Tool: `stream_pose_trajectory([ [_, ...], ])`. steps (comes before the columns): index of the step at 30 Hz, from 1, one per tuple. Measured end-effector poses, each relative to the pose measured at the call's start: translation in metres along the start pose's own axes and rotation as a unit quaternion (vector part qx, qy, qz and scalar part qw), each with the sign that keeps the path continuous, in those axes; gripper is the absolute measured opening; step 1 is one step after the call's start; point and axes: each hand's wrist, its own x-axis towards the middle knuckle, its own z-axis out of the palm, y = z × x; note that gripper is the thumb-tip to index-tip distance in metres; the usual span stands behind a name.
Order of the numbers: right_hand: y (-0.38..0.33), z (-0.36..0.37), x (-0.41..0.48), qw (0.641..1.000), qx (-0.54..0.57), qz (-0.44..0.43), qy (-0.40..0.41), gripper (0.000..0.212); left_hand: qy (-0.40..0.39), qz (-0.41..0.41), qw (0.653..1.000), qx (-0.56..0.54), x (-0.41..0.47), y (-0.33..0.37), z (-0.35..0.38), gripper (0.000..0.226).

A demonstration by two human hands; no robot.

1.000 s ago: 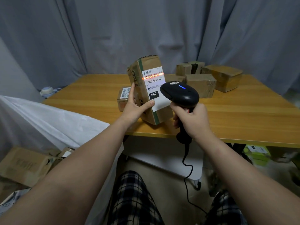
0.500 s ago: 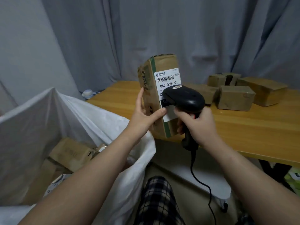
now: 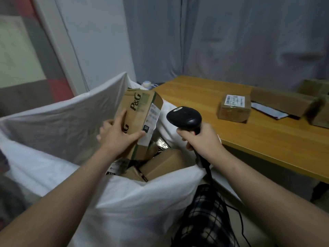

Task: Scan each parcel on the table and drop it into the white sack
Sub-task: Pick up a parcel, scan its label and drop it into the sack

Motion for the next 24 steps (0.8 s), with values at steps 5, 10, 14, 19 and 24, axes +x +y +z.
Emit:
stream_pose_trajectory([
  [5,0.002,0.019,0.014,1.0,0.001,0.014,0.008,0.032,-0.009,0.087,0.939,0.332,0.031,0.005,-0.005,0.084],
  [10,0.012,0.022,0.028,0.999,-0.001,0.051,-0.001,0.026,-0.158,0.223,0.871,0.408,0.071,0.031,-0.009,0.084],
  [14,0.02,0.023,0.037,0.998,0.011,0.064,0.003,0.015,-0.229,0.31,0.82,0.424,0.103,0.033,0.007,0.057],
  [19,0.036,0.023,0.043,0.995,0.017,0.093,0.026,0.022,-0.193,0.256,0.894,0.312,0.108,0.017,0.029,0.042],
  [24,0.042,0.03,0.048,0.994,0.018,0.107,0.022,0.021,-0.176,0.232,0.88,0.375,0.075,0.028,0.072,0.088],
])
